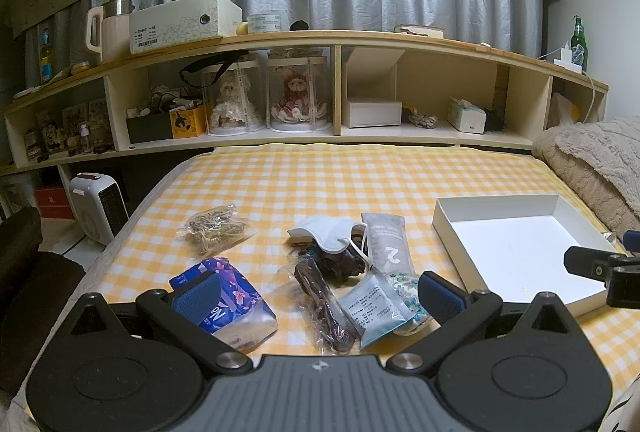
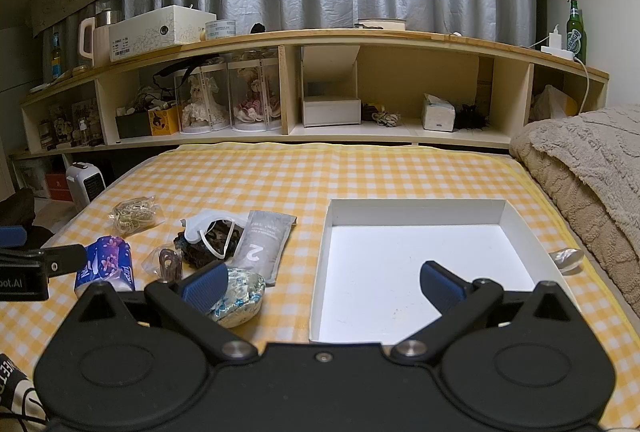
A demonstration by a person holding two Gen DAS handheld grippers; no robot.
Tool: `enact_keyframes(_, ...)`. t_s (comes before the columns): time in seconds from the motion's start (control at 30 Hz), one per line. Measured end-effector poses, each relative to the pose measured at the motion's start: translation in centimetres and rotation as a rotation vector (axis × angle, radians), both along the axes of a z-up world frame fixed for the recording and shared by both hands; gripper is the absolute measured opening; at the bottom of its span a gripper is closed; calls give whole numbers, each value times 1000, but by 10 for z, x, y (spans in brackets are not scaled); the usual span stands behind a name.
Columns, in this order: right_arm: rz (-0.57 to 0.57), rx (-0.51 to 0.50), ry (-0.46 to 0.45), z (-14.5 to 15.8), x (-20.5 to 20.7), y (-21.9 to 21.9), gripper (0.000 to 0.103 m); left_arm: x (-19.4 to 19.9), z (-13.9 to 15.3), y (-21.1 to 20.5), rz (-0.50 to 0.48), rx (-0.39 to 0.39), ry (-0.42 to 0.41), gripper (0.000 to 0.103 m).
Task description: Organize soft objects
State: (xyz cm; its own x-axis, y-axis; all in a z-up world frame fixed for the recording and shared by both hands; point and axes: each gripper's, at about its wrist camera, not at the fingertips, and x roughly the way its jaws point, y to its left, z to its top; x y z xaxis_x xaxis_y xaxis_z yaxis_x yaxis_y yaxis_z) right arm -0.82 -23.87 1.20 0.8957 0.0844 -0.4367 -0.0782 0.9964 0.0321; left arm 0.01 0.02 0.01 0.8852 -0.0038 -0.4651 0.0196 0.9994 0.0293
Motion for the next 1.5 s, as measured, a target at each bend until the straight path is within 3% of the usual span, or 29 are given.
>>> enact_keyframes(1.17, 0, -3, 0, -2, -1, -2, 103, 0, 0, 0, 0, 0, -2, 103)
enact_keyframes(1.5, -8, 5, -82, 8, -7, -4, 103, 2, 15, 3, 24, -25, -54, 103)
